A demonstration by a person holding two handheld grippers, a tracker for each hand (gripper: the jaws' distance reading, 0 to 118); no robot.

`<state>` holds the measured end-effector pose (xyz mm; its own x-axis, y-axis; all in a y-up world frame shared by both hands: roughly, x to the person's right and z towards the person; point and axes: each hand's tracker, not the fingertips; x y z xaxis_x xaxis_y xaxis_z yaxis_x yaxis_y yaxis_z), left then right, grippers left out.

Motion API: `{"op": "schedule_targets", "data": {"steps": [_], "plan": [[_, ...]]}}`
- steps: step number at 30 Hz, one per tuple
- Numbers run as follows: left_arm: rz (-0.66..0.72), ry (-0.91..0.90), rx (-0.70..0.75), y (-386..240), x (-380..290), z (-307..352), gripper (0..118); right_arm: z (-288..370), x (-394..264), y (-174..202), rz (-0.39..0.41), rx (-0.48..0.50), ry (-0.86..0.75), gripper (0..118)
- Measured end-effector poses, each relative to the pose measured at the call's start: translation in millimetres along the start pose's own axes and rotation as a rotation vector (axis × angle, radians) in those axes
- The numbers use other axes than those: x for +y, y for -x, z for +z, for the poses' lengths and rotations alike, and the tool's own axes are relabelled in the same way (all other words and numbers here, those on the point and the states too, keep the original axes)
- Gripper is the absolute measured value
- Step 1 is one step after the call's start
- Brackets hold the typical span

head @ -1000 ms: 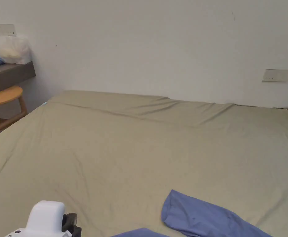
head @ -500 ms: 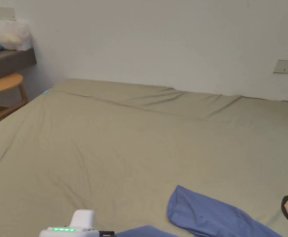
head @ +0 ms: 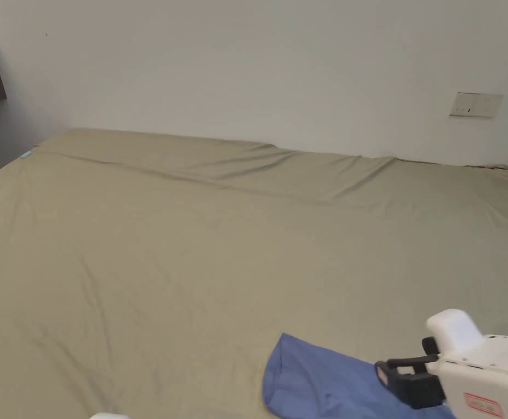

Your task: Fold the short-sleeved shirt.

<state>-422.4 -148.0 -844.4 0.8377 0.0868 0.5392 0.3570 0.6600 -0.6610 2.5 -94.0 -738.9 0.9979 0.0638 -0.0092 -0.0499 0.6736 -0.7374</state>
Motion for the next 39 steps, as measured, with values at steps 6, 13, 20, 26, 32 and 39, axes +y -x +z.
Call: {"op": "schedule_targets", "data": {"steps": [6, 13, 20, 26, 32, 39], "plan": [[0.031, -0.044, -0.041, -5.9, -0.1, 18.4, 4, -128.6, -27.4, -31.2, 0.030, -0.015, 0.316, 100], [0.049, -0.054, -0.061, -3.6, 5.1, -5.2, 4, -98.2, -35.9, -24.2, -0.057, -0.024, 0.261, 8], [0.152, -0.165, -0.123, 16.6, 42.4, 49.8, 4, 41.3, 7.8, -29.8, -0.119, -0.039, 0.015, 8], [0.071, -0.378, -0.099, 32.4, 91.5, 167.7, 4, 232.0, 52.0, -60.5, -0.230, -0.116, -0.291, 8], [0.049, -0.534, -0.190, 48.1, 153.5, 287.2, 4, 392.1, 77.3, -69.7, -0.326, -0.170, -0.511, 8], [-0.005, -0.665, -0.147, 44.1, 238.2, 384.1, 4, 485.6, 122.1, -33.5, -0.222, -0.221, -0.587, 8]]}}
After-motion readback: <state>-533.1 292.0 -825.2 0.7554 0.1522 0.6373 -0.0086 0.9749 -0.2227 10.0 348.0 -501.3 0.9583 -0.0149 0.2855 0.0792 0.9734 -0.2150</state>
